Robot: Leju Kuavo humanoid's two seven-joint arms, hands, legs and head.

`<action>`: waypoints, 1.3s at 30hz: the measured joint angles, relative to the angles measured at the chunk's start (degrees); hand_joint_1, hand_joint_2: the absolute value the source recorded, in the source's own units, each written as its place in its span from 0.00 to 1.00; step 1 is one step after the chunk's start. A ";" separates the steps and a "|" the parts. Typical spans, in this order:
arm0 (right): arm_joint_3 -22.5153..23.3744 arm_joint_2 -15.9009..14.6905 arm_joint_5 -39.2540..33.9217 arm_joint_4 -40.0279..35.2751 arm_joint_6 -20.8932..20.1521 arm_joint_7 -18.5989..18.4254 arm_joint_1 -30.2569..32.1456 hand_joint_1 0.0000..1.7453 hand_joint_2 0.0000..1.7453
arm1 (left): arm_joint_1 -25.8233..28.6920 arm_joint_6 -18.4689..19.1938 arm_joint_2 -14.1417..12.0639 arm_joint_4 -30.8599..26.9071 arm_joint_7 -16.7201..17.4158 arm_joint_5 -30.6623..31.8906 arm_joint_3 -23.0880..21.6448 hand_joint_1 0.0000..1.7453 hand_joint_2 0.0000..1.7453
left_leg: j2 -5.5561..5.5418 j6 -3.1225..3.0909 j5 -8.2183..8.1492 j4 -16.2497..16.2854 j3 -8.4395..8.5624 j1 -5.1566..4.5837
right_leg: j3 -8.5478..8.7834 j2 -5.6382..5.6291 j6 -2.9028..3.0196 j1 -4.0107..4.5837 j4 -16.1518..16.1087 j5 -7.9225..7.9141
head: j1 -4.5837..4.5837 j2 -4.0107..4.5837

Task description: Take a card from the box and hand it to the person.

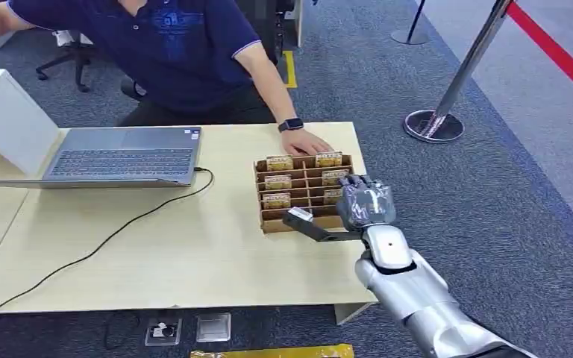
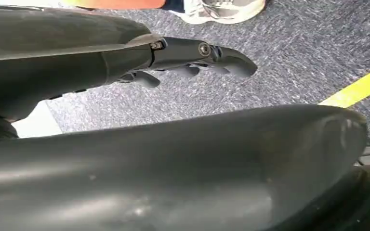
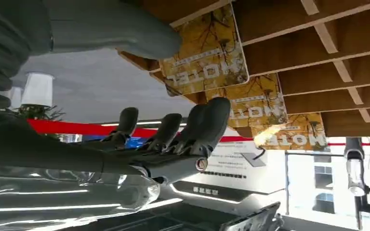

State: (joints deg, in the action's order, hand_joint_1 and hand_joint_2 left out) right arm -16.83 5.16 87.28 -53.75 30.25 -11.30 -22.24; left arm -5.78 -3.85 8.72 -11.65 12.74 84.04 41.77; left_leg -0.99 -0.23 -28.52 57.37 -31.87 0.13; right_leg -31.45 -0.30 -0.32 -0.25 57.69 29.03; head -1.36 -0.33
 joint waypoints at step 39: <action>0.94 -0.35 -3.08 2.63 -0.35 2.07 -2.45 1.00 1.00 | -0.49 -0.09 0.09 0.00 0.13 -0.07 0.00 0.00 0.00 | 0.01 -0.01 0.10 0.01 0.02 0.00 | 0.01 -0.01 -0.01 0.00 0.00 -0.10 | 0.02 0.00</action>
State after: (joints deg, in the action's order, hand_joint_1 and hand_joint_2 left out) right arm -15.89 4.81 84.20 -51.12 29.90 -9.23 -24.70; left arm -6.27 -3.94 8.81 -11.65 12.87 83.97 41.77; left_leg -0.98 -0.24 -28.42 57.38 -31.84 0.13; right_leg -31.44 -0.30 -0.32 -0.25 57.69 28.93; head -1.33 -0.33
